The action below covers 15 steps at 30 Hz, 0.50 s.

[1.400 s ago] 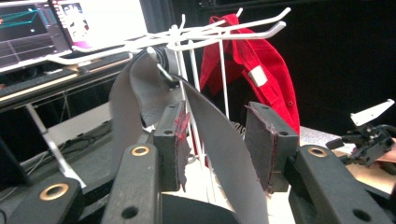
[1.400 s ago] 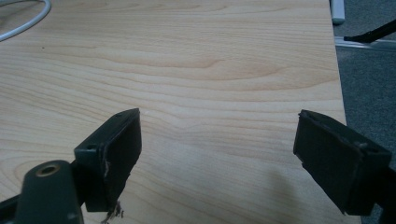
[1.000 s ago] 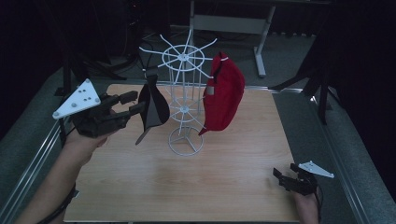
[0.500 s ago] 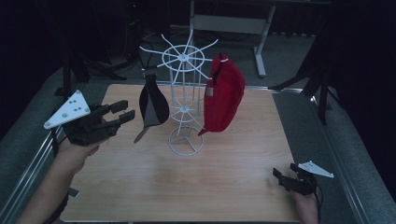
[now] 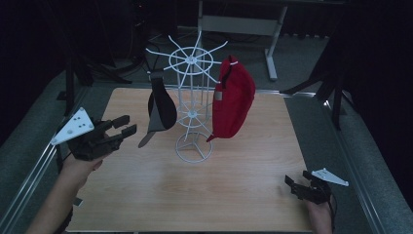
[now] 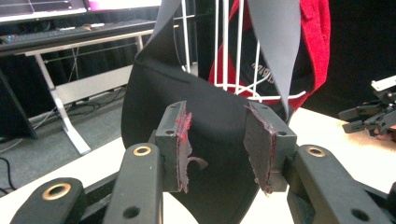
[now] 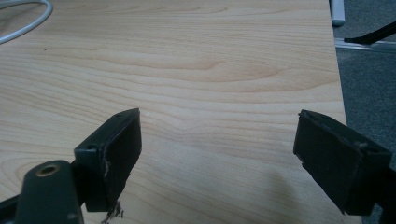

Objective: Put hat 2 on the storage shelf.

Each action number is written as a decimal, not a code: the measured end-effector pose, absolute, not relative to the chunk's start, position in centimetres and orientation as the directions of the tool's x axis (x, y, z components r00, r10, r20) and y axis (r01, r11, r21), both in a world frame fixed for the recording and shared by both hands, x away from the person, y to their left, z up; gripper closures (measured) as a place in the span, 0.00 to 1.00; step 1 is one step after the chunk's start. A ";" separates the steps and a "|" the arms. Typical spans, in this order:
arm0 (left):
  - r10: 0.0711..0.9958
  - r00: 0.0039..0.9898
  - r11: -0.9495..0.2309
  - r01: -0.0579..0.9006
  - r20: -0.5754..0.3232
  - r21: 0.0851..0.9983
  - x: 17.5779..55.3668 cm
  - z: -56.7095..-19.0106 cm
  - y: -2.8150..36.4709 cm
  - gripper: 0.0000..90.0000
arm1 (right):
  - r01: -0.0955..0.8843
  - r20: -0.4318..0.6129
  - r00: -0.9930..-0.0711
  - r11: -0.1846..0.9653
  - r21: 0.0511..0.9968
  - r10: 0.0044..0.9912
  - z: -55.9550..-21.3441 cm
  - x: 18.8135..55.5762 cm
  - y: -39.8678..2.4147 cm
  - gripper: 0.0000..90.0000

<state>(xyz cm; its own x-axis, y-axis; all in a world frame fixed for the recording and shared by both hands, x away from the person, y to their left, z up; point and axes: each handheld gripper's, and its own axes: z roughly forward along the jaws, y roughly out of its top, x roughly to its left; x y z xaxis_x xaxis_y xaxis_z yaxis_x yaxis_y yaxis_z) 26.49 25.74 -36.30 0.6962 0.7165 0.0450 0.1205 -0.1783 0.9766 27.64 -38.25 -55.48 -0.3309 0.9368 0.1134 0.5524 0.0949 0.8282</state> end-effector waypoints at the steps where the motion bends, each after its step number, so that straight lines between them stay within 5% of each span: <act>1: 0.717 0.696 -0.176 0.121 0.043 0.977 26.5 -36.6 25.8 0.67 | 0.552 0.114 -0.330 0.094 0.828 0.937 -55.5 27.6 -38.2 0.17; 15: 0.768 0.640 -0.132 0.195 -0.024 0.972 25.6 -42.5 28.3 0.67 | 0.552 0.115 -0.332 0.093 0.829 0.936 -55.5 27.6 -38.2 0.17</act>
<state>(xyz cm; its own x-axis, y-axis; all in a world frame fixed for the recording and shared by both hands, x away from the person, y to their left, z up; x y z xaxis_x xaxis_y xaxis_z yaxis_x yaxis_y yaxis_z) 25.59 28.32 -42.46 0.6401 0.7679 -0.0238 0.1945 -0.1320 0.9720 27.63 -38.25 -55.48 -0.3316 0.9364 0.1153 0.5518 0.0933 0.8287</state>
